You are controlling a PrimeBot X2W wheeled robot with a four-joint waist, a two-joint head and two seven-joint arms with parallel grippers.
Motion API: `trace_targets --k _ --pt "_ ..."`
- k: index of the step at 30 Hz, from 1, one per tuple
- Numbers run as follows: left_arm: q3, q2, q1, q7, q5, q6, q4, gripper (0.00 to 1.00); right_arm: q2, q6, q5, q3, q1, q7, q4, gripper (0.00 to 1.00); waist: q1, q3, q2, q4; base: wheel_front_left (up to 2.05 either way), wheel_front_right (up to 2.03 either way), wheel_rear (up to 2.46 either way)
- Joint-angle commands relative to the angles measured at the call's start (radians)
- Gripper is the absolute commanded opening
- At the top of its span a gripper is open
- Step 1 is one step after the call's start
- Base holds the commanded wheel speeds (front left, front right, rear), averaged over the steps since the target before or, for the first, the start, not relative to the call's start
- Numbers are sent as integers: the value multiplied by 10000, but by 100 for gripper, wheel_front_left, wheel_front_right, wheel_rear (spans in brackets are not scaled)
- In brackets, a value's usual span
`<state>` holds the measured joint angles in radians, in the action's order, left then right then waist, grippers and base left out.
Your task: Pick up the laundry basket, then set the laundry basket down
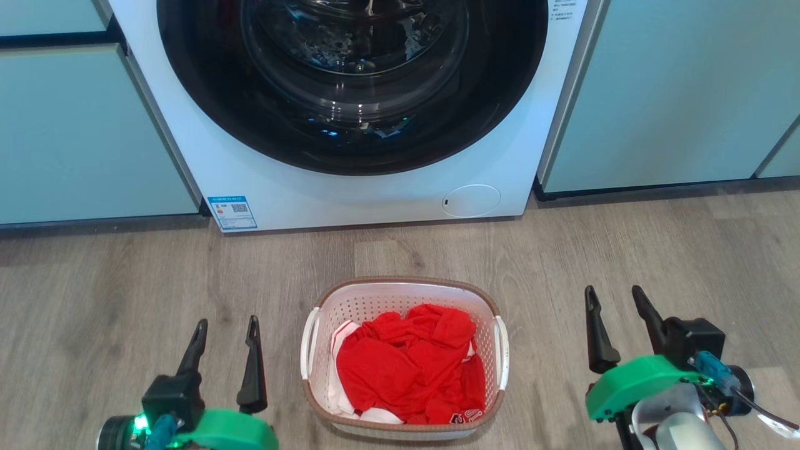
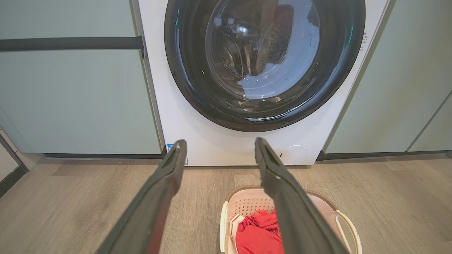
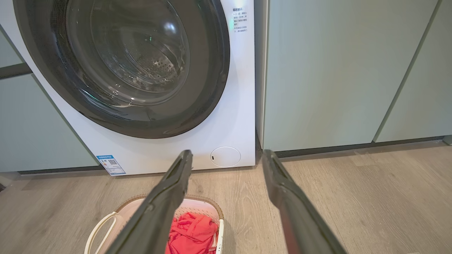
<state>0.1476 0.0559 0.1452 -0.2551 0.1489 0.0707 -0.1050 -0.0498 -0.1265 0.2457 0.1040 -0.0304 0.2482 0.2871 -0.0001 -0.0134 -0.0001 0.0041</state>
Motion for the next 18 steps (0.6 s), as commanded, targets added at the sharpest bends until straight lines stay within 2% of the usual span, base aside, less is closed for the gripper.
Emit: trace_targets --k 1,5,6,11,18 --pt "-402 -56 -345 -66 -72 13 329 100 -5 -42 -113 192 -204 135 -367 100 1 5 1 2 0 0 0" --pt "-417 -56 -327 -66 -52 13 312 100 -5 -42 -135 147 -215 135 -413 100 1 12 1 12 0 0 0" --pt "-10 0 1 0 10 -5 -8 0 2 0 -21 -39 2 0 -35 0 1 13 0 11 0 0 0" --pt "41 -2 171 18 118 -14 -704 0 50 0 112 -15 224 -32 608 0 1 15 0 10 0 0 0" --pt "-50 43 31 177 994 -116 -722 0 4 -3 925 -85 173 -193 543 0 1 24 0 7 0 0 0"
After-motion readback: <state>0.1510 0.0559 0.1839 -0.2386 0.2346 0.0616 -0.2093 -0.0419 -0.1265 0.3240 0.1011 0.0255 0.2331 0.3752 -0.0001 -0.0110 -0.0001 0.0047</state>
